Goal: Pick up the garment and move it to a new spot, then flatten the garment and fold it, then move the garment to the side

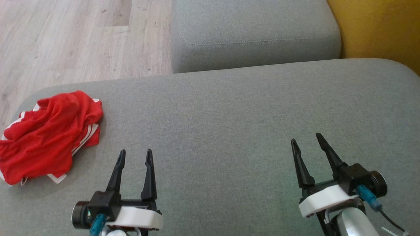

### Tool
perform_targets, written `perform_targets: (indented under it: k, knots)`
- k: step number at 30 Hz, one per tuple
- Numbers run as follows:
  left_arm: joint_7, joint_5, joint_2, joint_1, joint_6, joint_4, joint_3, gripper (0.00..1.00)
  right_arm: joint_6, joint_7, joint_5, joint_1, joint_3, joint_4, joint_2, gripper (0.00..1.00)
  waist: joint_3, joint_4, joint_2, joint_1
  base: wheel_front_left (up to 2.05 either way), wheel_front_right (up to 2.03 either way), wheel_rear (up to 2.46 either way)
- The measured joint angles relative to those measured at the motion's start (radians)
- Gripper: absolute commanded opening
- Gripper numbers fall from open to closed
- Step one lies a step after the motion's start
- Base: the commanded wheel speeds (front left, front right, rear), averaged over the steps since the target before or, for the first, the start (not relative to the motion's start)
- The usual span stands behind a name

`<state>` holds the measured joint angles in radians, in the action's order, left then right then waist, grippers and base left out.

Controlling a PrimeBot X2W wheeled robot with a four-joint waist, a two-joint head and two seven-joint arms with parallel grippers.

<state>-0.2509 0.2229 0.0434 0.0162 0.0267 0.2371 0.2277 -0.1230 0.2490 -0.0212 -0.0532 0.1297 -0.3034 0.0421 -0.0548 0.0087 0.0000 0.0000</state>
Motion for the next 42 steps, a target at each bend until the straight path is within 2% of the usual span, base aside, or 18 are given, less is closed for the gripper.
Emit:
perform_targets:
  k: [17, 23, 30, 42]
  knots:
    - [-0.001, -0.006, 0.0, 0.001, 0.001, 0.027, -0.001, 1.0, 0.0, 0.002, 0.007, 0.001, -0.014, -0.015, 0.0, 1.0, 0.003, 0.005, 0.0, 0.0, 0.0, 0.0, 0.0]
    - [-0.001, -0.017, 0.0, 0.012, 0.002, 0.035, -0.002, 1.0, 0.0, 0.002, 0.005, 0.002, -0.021, -0.02, 0.001, 1.0, 0.008, 0.036, 0.0, 0.0, 0.0, 0.0, 0.0]
    - [-0.001, -0.031, 0.001, 0.024, 0.015, 0.04, -0.005, 1.0, 0.0, 0.002, 0.002, 0.002, -0.023, -0.02, 0.001, 1.0, 0.016, 0.137, 0.0, 0.0, 0.0, 0.0, 0.0]
    - [-0.001, -0.046, 0.002, 0.029, 0.017, 0.013, -0.075, 1.0, 0.0, 0.002, 0.002, 0.0, -0.022, -0.016, 0.001, 1.0, 0.04, 0.408, 0.0, 0.0, 0.0, 0.0, 0.0]
